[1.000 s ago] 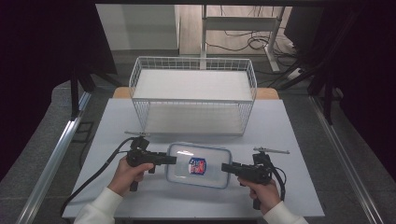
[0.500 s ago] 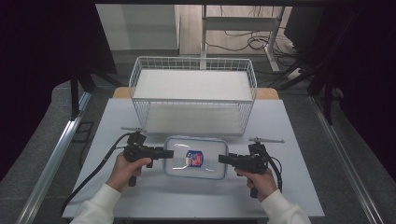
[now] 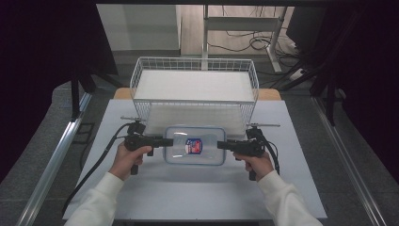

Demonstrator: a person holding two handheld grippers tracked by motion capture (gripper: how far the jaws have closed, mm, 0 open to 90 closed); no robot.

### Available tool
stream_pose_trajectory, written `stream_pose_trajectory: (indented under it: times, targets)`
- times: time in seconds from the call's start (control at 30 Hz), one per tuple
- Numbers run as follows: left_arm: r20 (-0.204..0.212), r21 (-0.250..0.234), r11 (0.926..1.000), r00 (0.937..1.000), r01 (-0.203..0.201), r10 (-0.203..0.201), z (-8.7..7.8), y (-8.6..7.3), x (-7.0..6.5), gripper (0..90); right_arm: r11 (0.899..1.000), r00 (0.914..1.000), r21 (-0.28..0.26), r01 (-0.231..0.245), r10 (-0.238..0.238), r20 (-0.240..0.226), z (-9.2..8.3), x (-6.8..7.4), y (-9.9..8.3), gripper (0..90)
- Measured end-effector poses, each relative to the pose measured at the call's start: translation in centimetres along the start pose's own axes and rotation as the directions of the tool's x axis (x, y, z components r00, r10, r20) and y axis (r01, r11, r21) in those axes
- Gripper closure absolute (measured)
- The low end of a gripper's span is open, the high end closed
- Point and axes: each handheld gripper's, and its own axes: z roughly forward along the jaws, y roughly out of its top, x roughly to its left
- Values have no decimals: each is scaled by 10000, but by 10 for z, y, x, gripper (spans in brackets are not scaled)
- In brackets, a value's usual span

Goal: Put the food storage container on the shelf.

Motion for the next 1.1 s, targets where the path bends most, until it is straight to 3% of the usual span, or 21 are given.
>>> stream_pose_trajectory:
  times: [0.4, 0.7, 1.1]
  targets:
    - [-271, -173, 9997, 9995, 167, -172, 11, 16, 20, 466, 9998, 9997, 110, 192, -190, -164, 20, -24, 25, 516]
    - [-419, -167, 9998, 9990, 128, -135, 20, 19, 29, 465, 10000, 9996, 81, 26, -24, -296, 29, -39, 28, 515]
    - [-534, 20, 9992, 9978, 396, -394, 35, 18, 43, 449, 9997, 9999, 185, -144, 144, -30, 40, -54, 26, 513]
